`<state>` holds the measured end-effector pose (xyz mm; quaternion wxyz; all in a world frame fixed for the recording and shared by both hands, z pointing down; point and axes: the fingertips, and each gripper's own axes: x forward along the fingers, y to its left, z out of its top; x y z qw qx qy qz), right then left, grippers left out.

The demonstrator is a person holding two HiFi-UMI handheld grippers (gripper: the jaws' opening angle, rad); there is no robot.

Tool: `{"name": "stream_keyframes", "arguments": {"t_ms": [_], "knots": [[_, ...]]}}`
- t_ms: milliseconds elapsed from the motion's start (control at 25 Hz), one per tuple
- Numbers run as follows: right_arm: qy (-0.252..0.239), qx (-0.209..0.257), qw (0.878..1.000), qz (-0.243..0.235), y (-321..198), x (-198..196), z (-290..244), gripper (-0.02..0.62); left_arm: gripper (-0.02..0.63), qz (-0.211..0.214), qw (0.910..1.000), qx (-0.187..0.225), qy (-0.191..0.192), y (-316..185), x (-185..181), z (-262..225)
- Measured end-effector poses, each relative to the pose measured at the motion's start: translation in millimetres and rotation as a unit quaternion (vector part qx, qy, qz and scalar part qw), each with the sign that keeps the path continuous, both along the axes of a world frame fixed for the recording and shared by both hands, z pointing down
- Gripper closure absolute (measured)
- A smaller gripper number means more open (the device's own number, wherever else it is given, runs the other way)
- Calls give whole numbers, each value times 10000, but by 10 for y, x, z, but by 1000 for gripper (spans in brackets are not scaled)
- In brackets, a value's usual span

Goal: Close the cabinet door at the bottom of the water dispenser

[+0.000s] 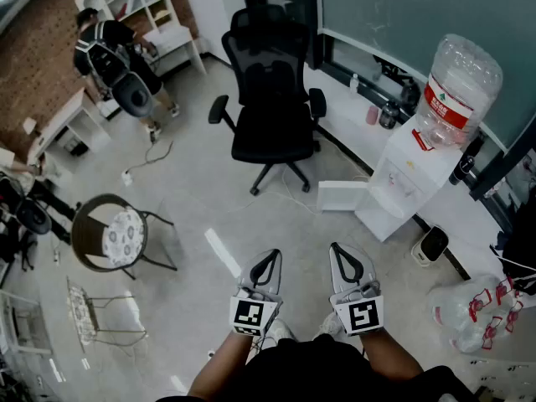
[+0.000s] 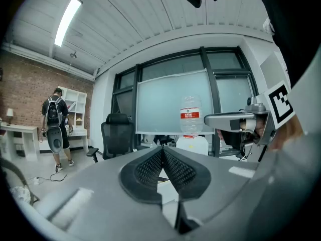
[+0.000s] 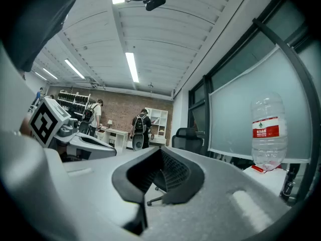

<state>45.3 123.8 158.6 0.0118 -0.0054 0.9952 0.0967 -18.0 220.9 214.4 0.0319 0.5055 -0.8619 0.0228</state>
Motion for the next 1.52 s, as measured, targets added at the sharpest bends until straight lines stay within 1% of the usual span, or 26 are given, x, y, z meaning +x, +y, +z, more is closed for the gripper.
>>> {"name": "stream_keyframes", "arguments": {"t_ms": [120, 320, 520, 640, 840, 1040, 1280, 1520], "knots": [[-8, 21, 10000, 12, 55, 1, 2, 594, 588, 39, 10000, 87, -22, 63, 9, -35], [33, 5, 10000, 67, 134, -9, 33, 594, 588, 51, 10000, 73, 40, 163, 3, 36], [173, 285, 9993, 158, 282, -53, 34, 594, 588, 132, 9998, 126, 70, 308, -25, 42], [35, 174, 9997, 190, 372, -81, -9, 592, 588, 188, 9997, 135, 109, 428, -60, 89], [41, 205, 9991, 373, 464, -110, -33, 592, 588, 287, 9992, 202, 189, 588, -106, 141], [21, 183, 9978, 641, 520, -132, -31, 592, 588, 502, 9984, 213, 163, 679, -159, 146], [184, 230, 9974, 653, 418, -226, 67, 592, 588, 552, 9983, 118, 138, 619, -286, 201], [197, 151, 9978, 608, 139, -507, 84, 592, 588, 534, 9983, 203, 146, 368, -510, 119]]}}
